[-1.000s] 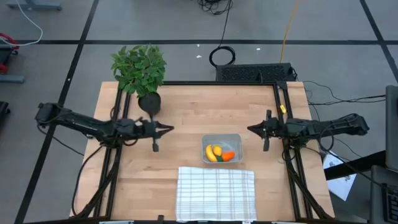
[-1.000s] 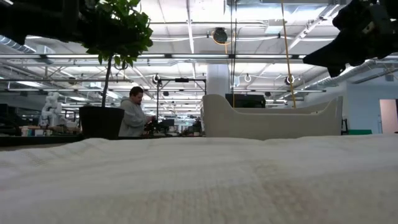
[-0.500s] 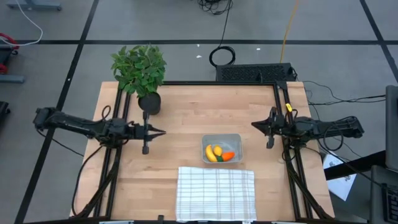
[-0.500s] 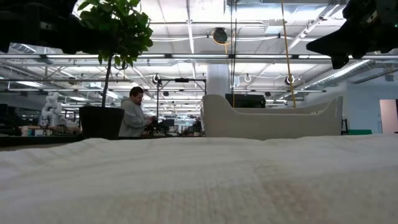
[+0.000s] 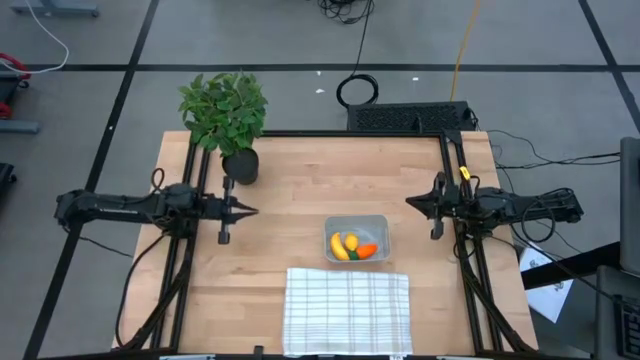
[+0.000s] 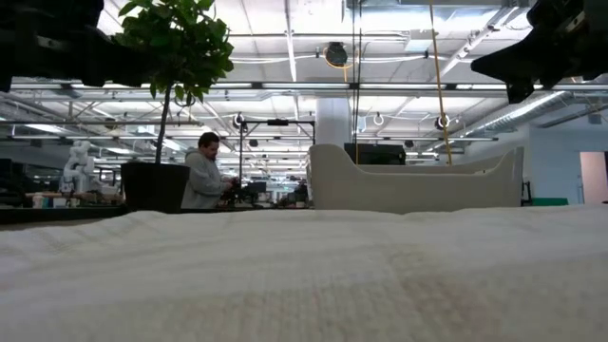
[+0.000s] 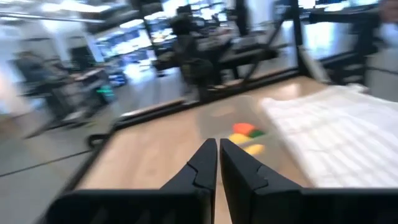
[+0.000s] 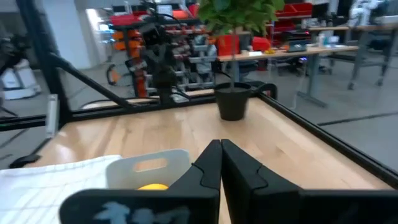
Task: Pick and placing Produce into tupperware
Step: Return to Home Position
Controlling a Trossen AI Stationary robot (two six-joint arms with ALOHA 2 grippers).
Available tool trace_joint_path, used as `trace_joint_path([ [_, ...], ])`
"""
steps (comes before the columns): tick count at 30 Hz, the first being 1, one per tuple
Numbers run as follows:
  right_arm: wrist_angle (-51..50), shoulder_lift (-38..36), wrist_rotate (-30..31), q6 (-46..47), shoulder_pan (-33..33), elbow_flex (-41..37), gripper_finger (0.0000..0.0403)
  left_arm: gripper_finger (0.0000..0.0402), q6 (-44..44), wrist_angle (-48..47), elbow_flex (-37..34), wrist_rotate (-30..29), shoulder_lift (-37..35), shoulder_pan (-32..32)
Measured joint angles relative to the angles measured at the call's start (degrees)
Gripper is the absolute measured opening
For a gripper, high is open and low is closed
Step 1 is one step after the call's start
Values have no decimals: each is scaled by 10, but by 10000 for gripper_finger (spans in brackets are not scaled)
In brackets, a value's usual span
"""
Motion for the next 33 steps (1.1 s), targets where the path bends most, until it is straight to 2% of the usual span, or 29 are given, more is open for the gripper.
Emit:
trace_joint_path([
  [3,13,0,-13,6,0,-13,0,26,-8,-12,0,42,-8,15],
  [18,7,-21,-12,29,0,-35,0,26,-13,-90,0,29,-92,27],
  [33,7,-28,-12,30,0,-35,0,26,-15,-102,0,24,-104,27],
])
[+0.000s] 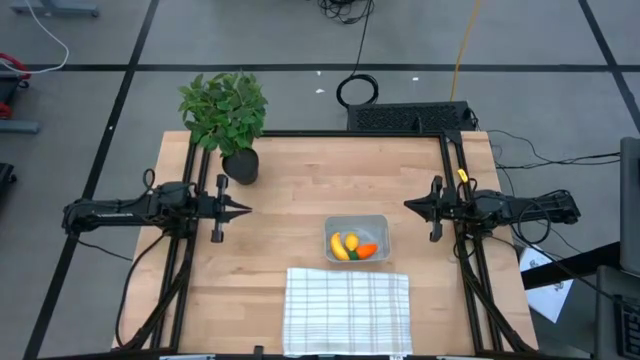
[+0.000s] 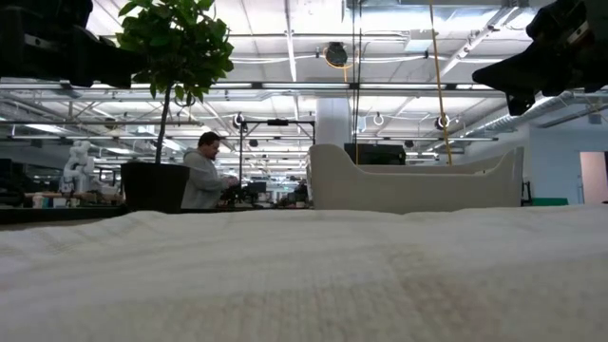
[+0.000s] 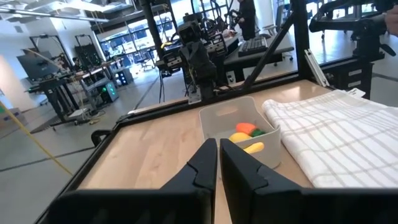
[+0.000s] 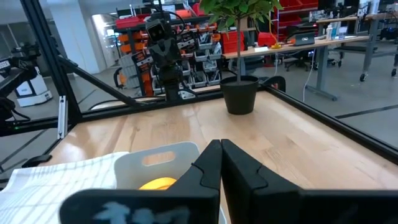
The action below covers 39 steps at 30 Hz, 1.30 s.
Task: Pick and placing Produce into tupperware
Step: Return to Home Position
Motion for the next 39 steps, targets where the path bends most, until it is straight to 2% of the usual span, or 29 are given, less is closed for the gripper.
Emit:
trace_joint_path([
  [8,-6,0,-2,-4,1,0,0,26,-39,0,0,0,1,0],
  [14,-6,0,-47,-4,1,0,0,26,-41,0,0,0,1,0],
  [19,-2,0,-48,-3,1,0,0,26,-38,0,0,0,1,0],
  [23,-8,0,-77,37,1,0,0,26,-36,1,0,0,1,0],
  [27,0,0,-76,59,1,0,0,26,-36,1,0,0,1,0],
  [39,1,0,-73,-4,0,0,0,26,-36,1,0,0,1,0],
])
